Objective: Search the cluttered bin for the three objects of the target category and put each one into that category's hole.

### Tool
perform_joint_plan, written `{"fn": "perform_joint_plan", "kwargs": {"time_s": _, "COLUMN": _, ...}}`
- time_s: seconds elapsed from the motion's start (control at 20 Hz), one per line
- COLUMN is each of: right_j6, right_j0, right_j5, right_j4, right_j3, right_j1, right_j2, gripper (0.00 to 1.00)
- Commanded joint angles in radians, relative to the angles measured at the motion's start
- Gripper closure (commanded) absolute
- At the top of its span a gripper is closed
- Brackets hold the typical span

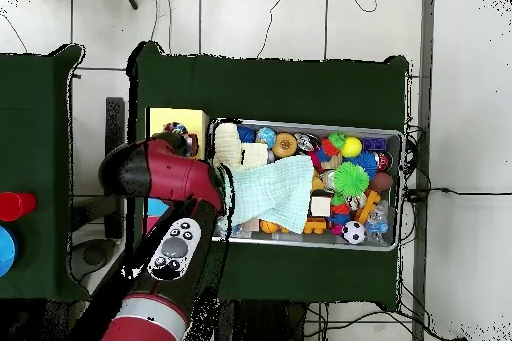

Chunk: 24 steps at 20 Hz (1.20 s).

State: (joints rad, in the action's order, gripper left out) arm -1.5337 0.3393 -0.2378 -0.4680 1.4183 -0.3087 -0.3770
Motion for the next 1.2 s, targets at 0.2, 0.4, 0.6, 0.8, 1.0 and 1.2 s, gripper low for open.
{"fn": "perform_joint_plan", "kwargs": {"time_s": 0.2, "right_j6": -0.301, "right_j0": 0.015, "right_j5": -0.305, "right_j4": -0.021, "right_j3": -0.011, "right_j1": 0.128, "right_j2": -0.019, "gripper": 1.00}}
{"fn": "perform_joint_plan", "kwargs": {"time_s": 0.4, "right_j6": -0.319, "right_j0": 0.018, "right_j5": -0.366, "right_j4": -0.026, "right_j3": -0.036, "right_j1": 0.125, "right_j2": -0.024, "gripper": 1.00}}
{"fn": "perform_joint_plan", "kwargs": {"time_s": 0.6, "right_j6": -0.336, "right_j0": 0.019, "right_j5": -0.418, "right_j4": -0.031, "right_j3": -0.056, "right_j1": 0.116, "right_j2": -0.025, "gripper": 1.00}}
{"fn": "perform_joint_plan", "kwargs": {"time_s": 0.8, "right_j6": -0.333, "right_j0": 0.013, "right_j5": -0.432, "right_j4": -0.024, "right_j3": -0.058, "right_j1": 0.104, "right_j2": -0.020, "gripper": 1.00}}
{"fn": "perform_joint_plan", "kwargs": {"time_s": 1.0, "right_j6": -0.328, "right_j0": 0.002, "right_j5": -0.423, "right_j4": -0.018, "right_j3": -0.058, "right_j1": 0.090, "right_j2": 0.000, "gripper": 1.00}}
{"fn": "perform_joint_plan", "kwargs": {"time_s": 1.2, "right_j6": -0.326, "right_j0": -0.004, "right_j5": -0.425, "right_j4": -0.014, "right_j3": -0.061, "right_j1": 0.080, "right_j2": 0.010, "gripper": 1.00}}
